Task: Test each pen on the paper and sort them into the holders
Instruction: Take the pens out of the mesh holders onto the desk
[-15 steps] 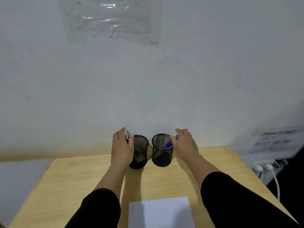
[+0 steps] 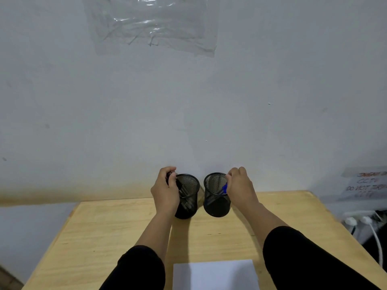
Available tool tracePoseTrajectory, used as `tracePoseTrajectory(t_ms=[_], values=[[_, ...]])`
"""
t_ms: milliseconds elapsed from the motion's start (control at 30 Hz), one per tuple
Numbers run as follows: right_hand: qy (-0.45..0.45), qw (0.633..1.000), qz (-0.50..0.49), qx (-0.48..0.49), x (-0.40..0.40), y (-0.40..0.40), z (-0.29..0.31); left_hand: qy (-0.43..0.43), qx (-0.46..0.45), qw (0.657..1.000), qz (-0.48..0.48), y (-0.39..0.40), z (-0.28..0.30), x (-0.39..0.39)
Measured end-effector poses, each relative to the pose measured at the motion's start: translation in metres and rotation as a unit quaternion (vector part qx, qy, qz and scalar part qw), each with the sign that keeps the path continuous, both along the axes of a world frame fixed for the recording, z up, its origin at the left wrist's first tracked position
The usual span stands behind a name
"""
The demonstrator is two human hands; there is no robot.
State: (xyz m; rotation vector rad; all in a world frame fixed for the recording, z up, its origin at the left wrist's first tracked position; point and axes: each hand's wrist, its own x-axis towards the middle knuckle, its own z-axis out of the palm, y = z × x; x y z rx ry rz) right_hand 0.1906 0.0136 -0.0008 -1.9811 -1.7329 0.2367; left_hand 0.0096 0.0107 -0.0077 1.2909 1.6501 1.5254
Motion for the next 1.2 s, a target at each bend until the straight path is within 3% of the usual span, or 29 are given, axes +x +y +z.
tracePoseTrajectory(t_ms=[367, 767, 1000, 1200], values=[[0.026, 0.999, -0.009, 0.026, 0.010, 0.002, 0.012, -0.084, 0.033, 0.993, 0.074, 0.003, 0.017, 0.010], [0.083, 0.991, -0.019, 0.107, 0.014, -0.024, 0.051, -0.200, 0.087, 0.967, 0.131, -0.017, 0.077, -0.009], [0.250, 0.957, -0.088, 0.119, 0.011, -0.075, 0.042, -0.330, 0.065, 0.927, 0.165, -0.059, 0.051, -0.015], [0.263, 0.956, -0.108, 0.067, 0.015, -0.098, -0.018, -0.368, 0.022, 0.910, 0.188, -0.086, -0.001, -0.013]])
